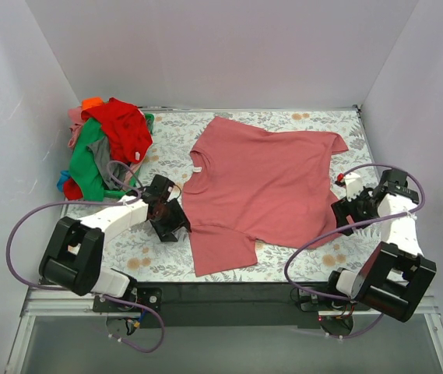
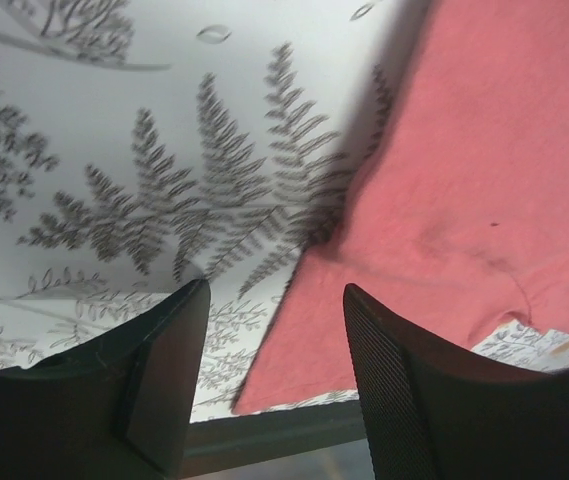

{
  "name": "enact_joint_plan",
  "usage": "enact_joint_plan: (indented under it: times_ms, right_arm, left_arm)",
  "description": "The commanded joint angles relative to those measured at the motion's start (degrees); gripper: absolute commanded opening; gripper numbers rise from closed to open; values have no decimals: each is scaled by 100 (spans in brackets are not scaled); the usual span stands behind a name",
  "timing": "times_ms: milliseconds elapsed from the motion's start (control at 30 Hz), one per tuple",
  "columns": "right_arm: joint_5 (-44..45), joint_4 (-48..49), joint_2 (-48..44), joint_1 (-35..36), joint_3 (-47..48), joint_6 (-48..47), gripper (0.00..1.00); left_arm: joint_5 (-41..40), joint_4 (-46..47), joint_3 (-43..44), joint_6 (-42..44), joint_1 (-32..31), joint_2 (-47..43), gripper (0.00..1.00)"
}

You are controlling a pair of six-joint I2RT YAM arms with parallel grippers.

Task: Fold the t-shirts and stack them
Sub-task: Flatten the tshirt out

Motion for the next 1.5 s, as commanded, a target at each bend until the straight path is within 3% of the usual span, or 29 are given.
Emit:
enact_joint_plan:
  times_ms: [0,233,500,1133,1300,1400,1433,1467]
  right_arm:
    - [-325,-76,119,-176,33,-328,85]
    - [-413,-59,435,-448,59,-337,82]
    - [-800,38,1278,-484,410,23,71]
    - [-106,1233,2096,-132,605,1087,65]
    - [-97,1198,2088,43,306,1017,50]
    - [-27,1111,1922,61,261,964,27]
    - [-44,1067,1860,61,279,964,11]
    - [-114,1014,1781,61,297,946,3]
  left_arm:
    - [-36,289,343,21,-29,162,54]
    - [131,500,309,223,-56,478,50]
    - [316,755,247,302,-47,716,44]
    - [307,1230,-105,461,-47,427,5]
    - [158,1239,-227,364,-47,66,1]
    - [149,1239,-289,329,-47,-145,0]
    - [140,1239,-298,320,-47,-206,0]
    - [123,1204,-315,311,-56,-294,0]
